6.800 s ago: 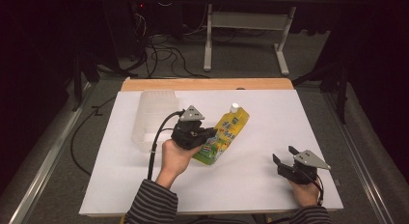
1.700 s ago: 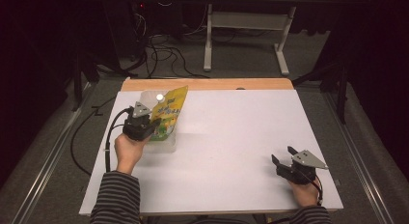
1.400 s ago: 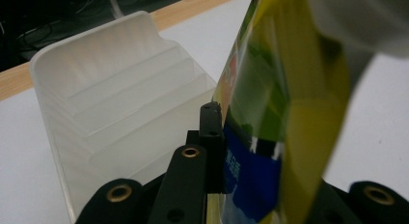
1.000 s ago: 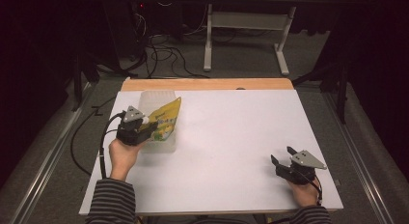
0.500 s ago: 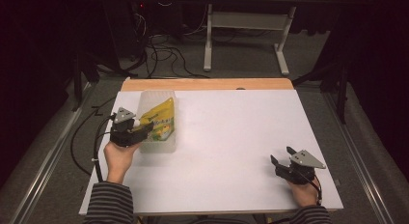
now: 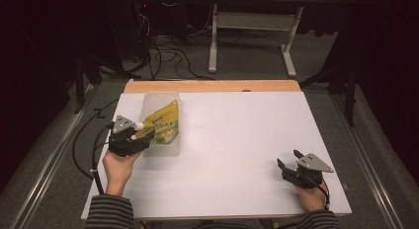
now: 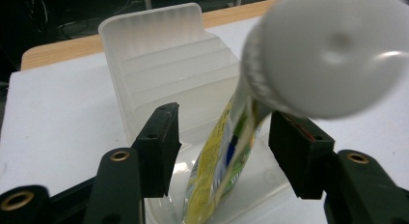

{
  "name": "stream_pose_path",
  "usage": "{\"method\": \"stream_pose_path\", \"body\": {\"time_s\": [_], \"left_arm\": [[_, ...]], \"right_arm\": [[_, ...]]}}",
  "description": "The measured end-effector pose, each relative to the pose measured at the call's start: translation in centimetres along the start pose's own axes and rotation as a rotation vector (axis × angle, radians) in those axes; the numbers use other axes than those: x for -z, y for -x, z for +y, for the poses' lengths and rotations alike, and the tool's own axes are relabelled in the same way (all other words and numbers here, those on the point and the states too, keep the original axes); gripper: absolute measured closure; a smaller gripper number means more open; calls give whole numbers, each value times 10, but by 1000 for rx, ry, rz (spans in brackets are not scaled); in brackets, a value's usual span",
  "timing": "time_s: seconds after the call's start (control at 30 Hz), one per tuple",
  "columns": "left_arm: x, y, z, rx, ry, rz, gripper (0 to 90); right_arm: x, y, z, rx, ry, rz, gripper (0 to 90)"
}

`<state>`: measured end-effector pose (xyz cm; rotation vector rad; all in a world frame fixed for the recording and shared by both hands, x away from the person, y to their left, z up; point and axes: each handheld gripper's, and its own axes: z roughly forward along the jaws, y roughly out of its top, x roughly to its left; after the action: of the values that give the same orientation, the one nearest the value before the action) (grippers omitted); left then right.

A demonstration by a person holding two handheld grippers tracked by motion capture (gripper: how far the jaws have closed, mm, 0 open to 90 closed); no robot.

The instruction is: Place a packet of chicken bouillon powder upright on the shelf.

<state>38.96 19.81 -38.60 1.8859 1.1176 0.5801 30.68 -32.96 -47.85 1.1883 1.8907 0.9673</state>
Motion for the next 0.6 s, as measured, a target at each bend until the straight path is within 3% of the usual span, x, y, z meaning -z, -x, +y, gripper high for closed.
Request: {"method": "stream_pose_path", "body": {"time_s": [0.27, 0.5, 0.6], "left_arm": [[11, 0, -8, 30, 41, 21, 422], [18, 0, -11, 43, 55, 11, 407], [21, 0, -12, 67, 72, 25, 389]], "right_arm": [[0, 0, 0, 1, 0, 1, 314], [0, 0, 0, -2, -2, 0, 314], [0, 0, 0, -6, -3, 0, 314]]}}
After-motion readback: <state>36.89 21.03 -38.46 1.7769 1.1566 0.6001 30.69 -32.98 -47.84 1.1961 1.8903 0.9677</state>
